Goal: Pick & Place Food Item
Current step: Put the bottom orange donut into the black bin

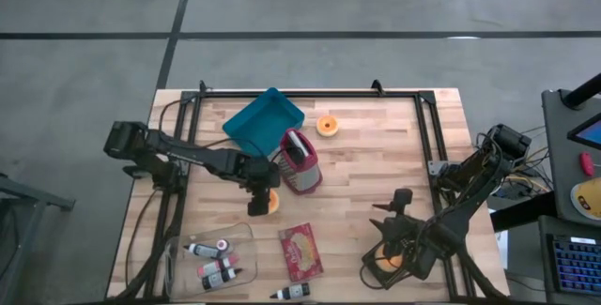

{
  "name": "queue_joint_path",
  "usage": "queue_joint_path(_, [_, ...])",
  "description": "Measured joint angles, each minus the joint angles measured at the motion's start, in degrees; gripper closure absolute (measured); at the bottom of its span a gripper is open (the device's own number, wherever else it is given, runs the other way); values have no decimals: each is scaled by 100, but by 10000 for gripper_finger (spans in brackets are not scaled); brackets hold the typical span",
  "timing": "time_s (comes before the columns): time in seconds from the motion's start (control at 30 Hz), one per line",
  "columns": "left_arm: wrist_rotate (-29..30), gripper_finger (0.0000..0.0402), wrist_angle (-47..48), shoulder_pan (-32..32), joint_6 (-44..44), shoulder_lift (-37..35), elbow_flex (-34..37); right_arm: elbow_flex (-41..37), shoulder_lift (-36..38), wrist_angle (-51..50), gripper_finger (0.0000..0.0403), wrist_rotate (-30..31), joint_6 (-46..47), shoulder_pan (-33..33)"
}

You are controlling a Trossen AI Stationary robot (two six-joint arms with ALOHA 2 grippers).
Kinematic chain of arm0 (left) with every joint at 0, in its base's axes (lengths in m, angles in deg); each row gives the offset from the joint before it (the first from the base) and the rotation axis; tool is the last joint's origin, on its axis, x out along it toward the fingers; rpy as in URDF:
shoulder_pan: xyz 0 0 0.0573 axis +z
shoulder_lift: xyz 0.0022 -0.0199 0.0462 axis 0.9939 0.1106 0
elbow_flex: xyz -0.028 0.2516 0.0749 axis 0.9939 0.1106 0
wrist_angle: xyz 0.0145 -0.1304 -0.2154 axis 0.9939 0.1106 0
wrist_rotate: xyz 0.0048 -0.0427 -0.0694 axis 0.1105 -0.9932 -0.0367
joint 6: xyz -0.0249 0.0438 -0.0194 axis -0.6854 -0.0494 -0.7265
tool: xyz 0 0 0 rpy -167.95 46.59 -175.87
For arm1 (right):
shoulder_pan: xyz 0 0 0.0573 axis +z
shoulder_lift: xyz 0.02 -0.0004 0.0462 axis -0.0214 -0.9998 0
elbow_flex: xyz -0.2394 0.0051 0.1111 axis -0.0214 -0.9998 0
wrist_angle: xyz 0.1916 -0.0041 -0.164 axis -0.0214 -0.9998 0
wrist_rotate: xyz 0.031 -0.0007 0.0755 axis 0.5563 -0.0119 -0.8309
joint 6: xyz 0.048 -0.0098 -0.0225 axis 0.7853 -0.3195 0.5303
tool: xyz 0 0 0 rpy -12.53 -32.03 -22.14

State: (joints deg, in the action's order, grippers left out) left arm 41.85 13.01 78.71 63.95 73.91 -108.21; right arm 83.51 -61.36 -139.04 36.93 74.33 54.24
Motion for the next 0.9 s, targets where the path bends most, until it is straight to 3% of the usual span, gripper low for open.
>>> queue_joint_path(0.7, [-151,167,-208,5,-282,7,299,0,0,27,197,-2,0,0])
queue_joint_path(0.9, [-216,167,-308,5,-282,340,299,0,0,32,197,0,-4,0])
